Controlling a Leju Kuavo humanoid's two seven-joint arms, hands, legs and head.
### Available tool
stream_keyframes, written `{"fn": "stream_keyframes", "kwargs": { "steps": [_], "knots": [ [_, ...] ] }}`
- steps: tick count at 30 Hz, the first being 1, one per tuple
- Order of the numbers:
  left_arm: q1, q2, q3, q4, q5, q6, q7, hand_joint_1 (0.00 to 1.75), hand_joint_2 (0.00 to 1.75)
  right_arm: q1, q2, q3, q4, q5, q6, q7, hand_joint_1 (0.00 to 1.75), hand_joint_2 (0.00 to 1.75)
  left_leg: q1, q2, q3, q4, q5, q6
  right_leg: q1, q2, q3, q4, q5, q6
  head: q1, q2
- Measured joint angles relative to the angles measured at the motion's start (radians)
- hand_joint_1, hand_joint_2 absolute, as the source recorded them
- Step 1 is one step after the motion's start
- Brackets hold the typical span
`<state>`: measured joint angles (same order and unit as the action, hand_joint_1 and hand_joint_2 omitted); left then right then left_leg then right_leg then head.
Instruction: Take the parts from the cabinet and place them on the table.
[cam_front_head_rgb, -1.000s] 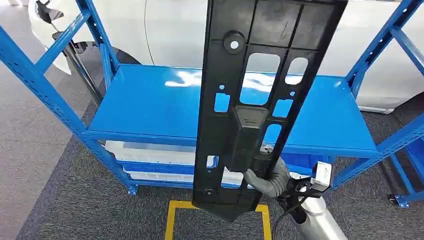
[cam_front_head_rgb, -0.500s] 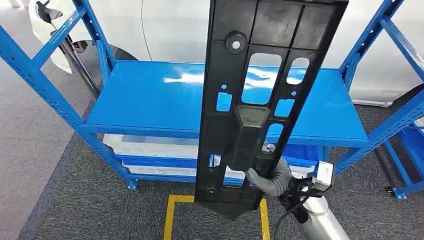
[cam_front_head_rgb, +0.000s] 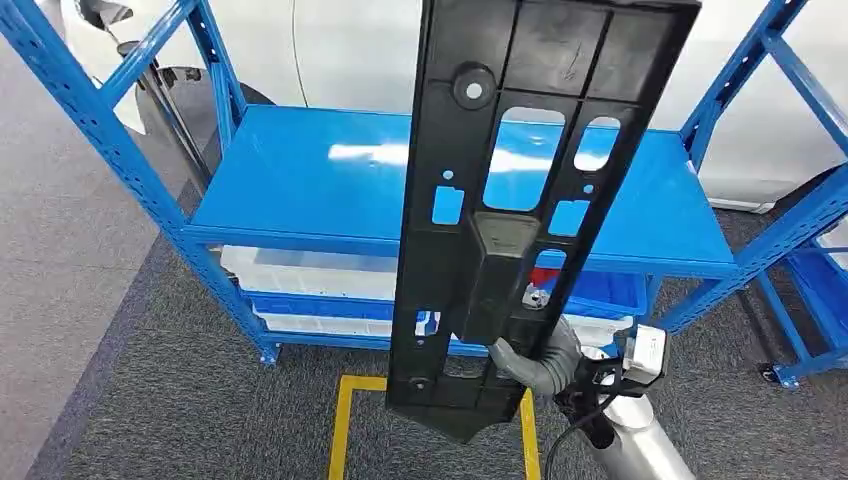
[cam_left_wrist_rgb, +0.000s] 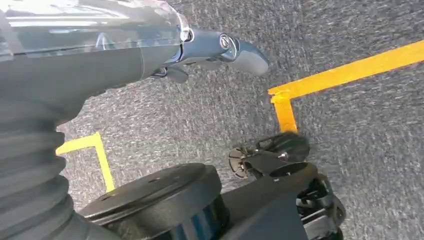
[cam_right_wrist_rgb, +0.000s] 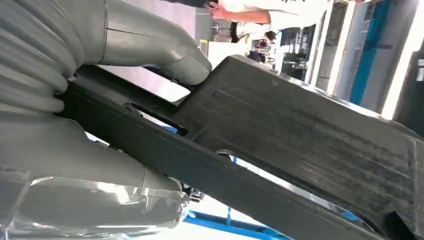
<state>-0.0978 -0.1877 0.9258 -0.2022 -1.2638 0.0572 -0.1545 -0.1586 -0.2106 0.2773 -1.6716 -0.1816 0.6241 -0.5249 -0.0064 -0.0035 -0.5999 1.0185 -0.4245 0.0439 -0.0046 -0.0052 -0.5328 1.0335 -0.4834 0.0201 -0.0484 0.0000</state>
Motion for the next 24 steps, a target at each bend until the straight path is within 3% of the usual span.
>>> {"fn": "stream_keyframes", "kwargs": {
  "steps": [1, 4, 5, 6, 7, 9, 10, 11, 12, 13, 15, 16, 17, 20, 21, 22, 24],
  "knots": [
    [0.000, -0.003, 0.000, 0.000, 0.000, 0.000, 0.000, 0.00, 1.75, -0.001, 0.000, 0.000, -0.002, 0.000, 0.000, 0.000, 1.75, 1.75, -0.004, 0.000, -0.003, 0.000, 0.004, -0.005, 0.005, -0.005, 0.012, -0.030, -0.017, -0.006, 0.000, 0.000],
    [-0.001, -0.003, 0.000, 0.000, 0.001, 0.002, 0.000, 0.00, 1.75, -0.003, 0.000, 0.000, -0.005, -0.001, 0.000, 0.001, 1.75, 1.75, 0.004, 0.002, -0.006, -0.005, 0.016, -0.022, 0.014, -0.005, 0.003, -0.032, 0.001, -0.018, 0.000, 0.000],
    [0.000, -0.003, 0.000, 0.000, 0.001, 0.002, -0.001, 0.00, 1.75, -0.003, 0.000, 0.000, -0.005, -0.001, 0.000, 0.002, 1.75, 1.75, 0.001, 0.002, -0.005, -0.008, 0.022, -0.029, 0.012, -0.005, 0.003, -0.043, 0.011, -0.024, 0.000, 0.000],
    [0.000, -0.002, 0.000, 0.000, 0.001, 0.002, -0.001, 0.00, 1.75, -0.002, 0.000, 0.000, -0.006, -0.001, 0.000, 0.002, 1.75, 1.75, 0.001, 0.001, -0.012, 0.001, 0.012, -0.034, -0.001, -0.010, 0.005, -0.057, 0.026, -0.026, 0.000, 0.000],
    [0.001, -0.002, 0.000, 0.000, 0.001, 0.002, -0.001, 0.00, 1.75, -0.003, -0.001, 0.000, -0.006, -0.002, 0.000, 0.002, 1.75, 1.75, 0.000, 0.000, -0.027, 0.033, -0.027, -0.040, 0.000, -0.010, 0.000, -0.063, 0.034, -0.034, 0.000, 0.000],
    [0.001, -0.002, 0.000, 0.000, 0.001, 0.002, -0.001, 0.00, 1.75, 0.000, -0.001, 0.000, -0.007, -0.003, 0.000, 0.002, 1.75, 1.75, 0.006, 0.000, -0.082, 0.181, -0.122, -0.050, -0.001, -0.011, -0.017, -0.061, 0.045, -0.036, 0.000, 0.000],
    [0.001, -0.002, 0.000, 0.000, 0.001, 0.002, -0.001, 0.00, 1.75, 0.003, -0.002, 0.000, -0.007, -0.003, 0.000, 0.002, 1.75, 1.75, 0.008, 0.000, -0.109, 0.259, -0.158, -0.054, 0.000, -0.011, -0.026, -0.059, 0.050, -0.035, 0.000, 0.000],
    [0.001, -0.002, 0.000, 0.000, 0.003, 0.002, -0.001, 0.00, 1.75, 0.006, -0.002, 0.000, -0.007, -0.003, 0.000, 0.002, 1.75, 1.75, 0.009, 0.000, -0.118, 0.301, -0.170, -0.057, 0.000, -0.012, -0.035, -0.055, 0.055, -0.034, 0.000, 0.000],
    [0.000, -0.002, 0.000, 0.000, 0.003, 0.002, 0.000, 0.00, 1.75, 0.008, -0.002, 0.000, -0.007, -0.003, 0.000, 0.002, 1.75, 1.75, 0.011, 0.000, -0.101, 0.287, -0.158, -0.059, -0.001, -0.011, -0.043, -0.051, 0.058, -0.031, 0.000, 0.000],
    [0.001, -0.002, 0.000, 0.000, 0.002, 0.002, 0.001, 0.00, 1.75, 0.009, -0.002, 0.000, -0.007, -0.003, 0.000, 0.002, 1.75, 1.75, 0.013, 0.001, -0.059, 0.227, -0.128, -0.060, -0.003, -0.011, -0.050, -0.046, 0.060, -0.028, 0.000, 0.000],
    [0.001, 0.000, 0.000, 0.000, 0.002, 0.002, 0.001, 0.00, 1.75, 0.009, -0.002, 0.000, -0.007, -0.003, 0.000, 0.002, 1.75, 1.75, 0.017, 0.000, 0.053, 0.047, -0.063, -0.060, -0.005, -0.009, -0.063, -0.030, 0.062, -0.025, 0.000, 0.000],
    [-0.001, 0.000, 0.000, 0.000, 0.002, 0.002, 0.001, 0.00, 1.75, 0.009, -0.002, 0.000, -0.007, -0.003, 0.000, 0.001, 1.75, 1.75, 0.016, -0.003, 0.074, -0.004, -0.081, -0.053, -0.002, -0.009, -0.070, -0.023, 0.063, -0.018, 0.000, 0.000],
    [-0.001, 0.000, 0.000, 0.000, 0.002, 0.002, 0.000, 0.00, 1.75, 0.008, -0.002, 0.000, -0.007, -0.004, 0.000, 0.002, 1.75, 1.75, 0.013, -0.005, 0.067, -0.005, -0.066, -0.041, 0.001, -0.007, -0.075, -0.018, 0.065, -0.012, 0.000, 0.000],
    [0.004, 0.000, 0.000, 0.000, -0.001, 0.002, 0.001, 0.00, 1.75, 0.009, -0.002, 0.000, -0.007, -0.005, 0.000, 0.000, 1.75, 1.75, 0.007, -0.004, 0.059, -0.002, -0.054, -0.022, -0.002, -0.006, -0.079, -0.023, 0.080, 0.009, 0.000, 0.000],
    [0.004, -0.001, 0.000, 0.000, -0.002, 0.002, 0.001, 0.00, 1.75, 0.009, -0.002, 0.000, -0.007, -0.005, 0.000, 0.000, 1.75, 1.75, 0.016, -0.001, 0.058, -0.011, -0.042, -0.012, -0.004, -0.005, -0.084, -0.019, 0.076, 0.013, 0.000, 0.000],
    [0.001, -0.002, 0.000, 0.000, -0.003, 0.002, 0.001, 0.00, 1.75, 0.009, 0.000, -0.001, -0.007, -0.006, 0.000, 0.000, 1.75, 1.75, 0.016, -0.001, 0.051, -0.011, -0.036, -0.007, -0.006, -0.003, -0.095, 0.006, 0.044, 0.018, 0.000, 0.000],
    [0.001, -0.002, 0.000, 0.000, -0.003, 0.002, 0.001, 0.00, 1.75, 0.009, 0.000, -0.002, -0.007, -0.006, 0.002, 0.000, 1.75, 1.75, 0.014, 0.000, 0.035, -0.011, -0.024, -0.002, -0.010, -0.002, -0.149, 0.144, -0.050, 0.027, 0.000, 0.000]
  ]
}}
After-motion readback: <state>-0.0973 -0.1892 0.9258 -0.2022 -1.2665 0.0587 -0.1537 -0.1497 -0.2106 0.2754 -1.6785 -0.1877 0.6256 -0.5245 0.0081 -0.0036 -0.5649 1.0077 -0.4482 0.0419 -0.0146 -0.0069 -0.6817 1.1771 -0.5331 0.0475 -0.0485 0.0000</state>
